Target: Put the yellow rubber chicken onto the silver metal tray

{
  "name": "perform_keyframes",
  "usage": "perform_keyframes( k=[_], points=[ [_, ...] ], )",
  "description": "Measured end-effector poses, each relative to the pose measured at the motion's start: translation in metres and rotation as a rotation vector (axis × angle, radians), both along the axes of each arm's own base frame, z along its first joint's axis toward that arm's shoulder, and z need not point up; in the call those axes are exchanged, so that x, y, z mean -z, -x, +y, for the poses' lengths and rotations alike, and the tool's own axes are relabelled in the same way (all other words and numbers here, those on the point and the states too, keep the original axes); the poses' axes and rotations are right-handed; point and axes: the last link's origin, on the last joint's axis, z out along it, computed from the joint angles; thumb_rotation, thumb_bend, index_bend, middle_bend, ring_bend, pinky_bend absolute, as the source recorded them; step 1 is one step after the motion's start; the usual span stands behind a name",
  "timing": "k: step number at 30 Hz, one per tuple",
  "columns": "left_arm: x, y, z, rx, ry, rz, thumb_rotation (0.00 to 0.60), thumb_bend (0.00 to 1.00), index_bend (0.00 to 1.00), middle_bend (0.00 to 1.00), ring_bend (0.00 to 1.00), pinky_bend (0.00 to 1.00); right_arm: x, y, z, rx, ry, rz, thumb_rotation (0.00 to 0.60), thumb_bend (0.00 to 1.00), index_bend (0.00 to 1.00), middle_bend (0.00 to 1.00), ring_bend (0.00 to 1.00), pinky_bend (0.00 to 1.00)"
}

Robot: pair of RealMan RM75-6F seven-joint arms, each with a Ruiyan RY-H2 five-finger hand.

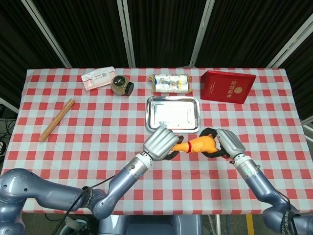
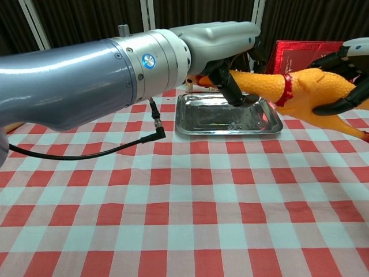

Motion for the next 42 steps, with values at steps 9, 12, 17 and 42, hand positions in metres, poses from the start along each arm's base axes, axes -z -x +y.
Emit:
perform_keyframes(
  k=[9, 12, 17, 42],
  points=[
    [-0.002, 0.001, 0.000, -0.006, -0.005, -0.002, 0.600, 0.81, 0.65, 0.69, 0.59, 0.64, 0.001, 0.000, -0.002, 0.001, 0.011, 0.001, 0.600, 0.50, 0.80, 0.86, 0.81, 0.89],
    [-0.003, 0.001, 0.002, -0.011, -0.011, -0.006, 0.600, 0.81, 0.65, 0.69, 0.59, 0.64, 0.000, 0.001, 0.001, -0.002, 0.012, 0.006, 0.600, 0.42, 0.50, 0.65, 0.60, 0.69],
    [-0.004, 0.001, 0.006, -0.017, -0.028, -0.012, 0.600, 0.80, 0.65, 0.69, 0.59, 0.64, -0.002, 0.002, 0.004, -0.012, -0.013, 0.006, 0.600, 0.26, 0.11, 0.34, 0.27, 0.40],
    [0.006, 0.002, 0.003, -0.026, -0.006, -0.017, 0.600, 0.80, 0.64, 0.68, 0.59, 0.64, -0.005, 0.006, 0.004, -0.023, -0.054, 0.024, 0.600, 0.29, 0.68, 0.68, 0.69, 0.77]
  ],
)
